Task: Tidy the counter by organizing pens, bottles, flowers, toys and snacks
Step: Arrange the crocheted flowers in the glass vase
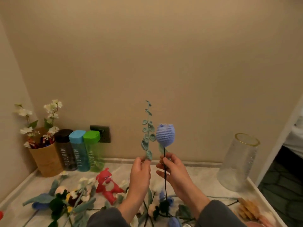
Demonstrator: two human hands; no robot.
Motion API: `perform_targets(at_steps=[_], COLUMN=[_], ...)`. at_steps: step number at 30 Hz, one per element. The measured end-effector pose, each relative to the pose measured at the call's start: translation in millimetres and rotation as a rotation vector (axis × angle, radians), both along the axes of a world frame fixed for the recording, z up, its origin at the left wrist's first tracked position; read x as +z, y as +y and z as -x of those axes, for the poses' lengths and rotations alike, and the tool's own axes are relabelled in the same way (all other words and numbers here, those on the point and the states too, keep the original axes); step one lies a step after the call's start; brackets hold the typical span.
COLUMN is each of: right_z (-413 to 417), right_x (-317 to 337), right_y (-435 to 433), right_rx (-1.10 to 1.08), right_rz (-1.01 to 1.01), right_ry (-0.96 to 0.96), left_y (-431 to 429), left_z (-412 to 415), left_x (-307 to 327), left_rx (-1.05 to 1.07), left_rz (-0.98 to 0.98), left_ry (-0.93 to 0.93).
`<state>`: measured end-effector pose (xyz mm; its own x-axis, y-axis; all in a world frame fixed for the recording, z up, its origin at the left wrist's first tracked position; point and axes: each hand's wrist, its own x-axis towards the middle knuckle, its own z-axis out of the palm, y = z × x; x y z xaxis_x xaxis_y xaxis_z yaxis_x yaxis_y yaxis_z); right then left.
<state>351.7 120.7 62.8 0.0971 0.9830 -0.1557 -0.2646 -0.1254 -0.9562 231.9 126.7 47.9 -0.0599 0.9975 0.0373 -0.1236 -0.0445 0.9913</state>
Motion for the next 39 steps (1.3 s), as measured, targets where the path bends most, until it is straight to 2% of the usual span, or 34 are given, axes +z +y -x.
perform_targets(at_steps=[2, 6, 9, 18, 21, 25, 30, 35, 39], right_z=[1, 3, -3, -55, -80, -111, -152, -194, -225], right_x=[4, 14, 26, 45, 57, 73, 84, 99, 111], right_y=[4, 5, 2, -27, -41, -56, -69, -71, -67], right_rx=[-0.028, -0.076, -0.146, -0.403, -0.457, -0.442, -0.421, -0.409, -0.424], right_rz=[-0.023, -0.081, -0.124, -0.073, -0.056, -0.068, -0.065, -0.162, -0.241], right_ry=[-0.021, -0.074, -0.133, -0.356, -0.501, -0.618, -0.628, -0.569, -0.556], left_y=[9, 24, 32, 31, 21, 17, 6, 2, 3], left_z=[-1, -11, -27, -92, -119, -153, -195, -228, -249], left_x=[11, 30, 40, 67, 76, 88, 101, 108, 107], left_rx=[-0.048, -0.203, -0.306, -0.554, -0.605, -0.615, -0.599, -0.562, -0.518], left_rz=[-0.061, -0.094, -0.116, -0.075, -0.102, -0.129, -0.182, -0.218, -0.180], left_ry=[0.032, -0.065, -0.056, -0.174, -0.169, -0.172, -0.139, -0.135, -0.231])
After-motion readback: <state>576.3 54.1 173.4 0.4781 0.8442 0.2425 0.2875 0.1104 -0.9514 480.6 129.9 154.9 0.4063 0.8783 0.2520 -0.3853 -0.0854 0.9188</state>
